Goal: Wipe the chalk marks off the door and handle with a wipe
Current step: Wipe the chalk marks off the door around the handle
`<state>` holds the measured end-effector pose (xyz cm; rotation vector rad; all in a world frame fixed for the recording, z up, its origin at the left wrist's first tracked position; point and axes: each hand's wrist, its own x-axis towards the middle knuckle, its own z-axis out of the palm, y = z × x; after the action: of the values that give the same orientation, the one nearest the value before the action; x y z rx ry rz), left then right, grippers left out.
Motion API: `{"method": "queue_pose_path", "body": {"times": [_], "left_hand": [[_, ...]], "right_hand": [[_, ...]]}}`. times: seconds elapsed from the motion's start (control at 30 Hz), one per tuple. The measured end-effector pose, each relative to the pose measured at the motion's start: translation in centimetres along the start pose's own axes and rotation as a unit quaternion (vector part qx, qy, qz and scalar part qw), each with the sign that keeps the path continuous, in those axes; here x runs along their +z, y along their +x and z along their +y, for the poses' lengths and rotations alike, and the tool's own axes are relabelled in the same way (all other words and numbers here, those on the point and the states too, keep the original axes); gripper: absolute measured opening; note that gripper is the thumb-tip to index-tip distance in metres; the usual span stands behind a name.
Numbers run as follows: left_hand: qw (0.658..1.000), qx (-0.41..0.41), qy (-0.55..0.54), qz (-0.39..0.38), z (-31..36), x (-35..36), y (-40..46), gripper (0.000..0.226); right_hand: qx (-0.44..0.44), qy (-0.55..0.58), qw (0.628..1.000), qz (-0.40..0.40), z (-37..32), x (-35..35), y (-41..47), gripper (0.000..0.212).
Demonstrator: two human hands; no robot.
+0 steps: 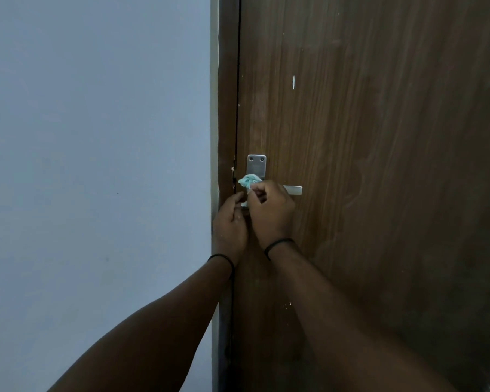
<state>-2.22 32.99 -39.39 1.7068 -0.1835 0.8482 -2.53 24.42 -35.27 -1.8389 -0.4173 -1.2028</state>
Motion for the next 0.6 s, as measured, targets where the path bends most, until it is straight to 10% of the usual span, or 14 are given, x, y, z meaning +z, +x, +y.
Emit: {"method": "queue_pose_path", "body": {"times": [0.4, 0.6], "left_hand": [[0.998, -0.043, -0.036, 0.006, 3.9, -1.1, -0.4, 0.038], [0.997, 0.016, 0.049, 0.053, 5.5, -0.8, -2.7, 0.022]], "right_hand": [[0.240, -0.006, 0.967, 0.091, 6.8, -9.0, -0.1, 0.006], [0.221, 0.111, 0.969, -0.020, 2.6, -8.7, -2.9, 0.015]]}}
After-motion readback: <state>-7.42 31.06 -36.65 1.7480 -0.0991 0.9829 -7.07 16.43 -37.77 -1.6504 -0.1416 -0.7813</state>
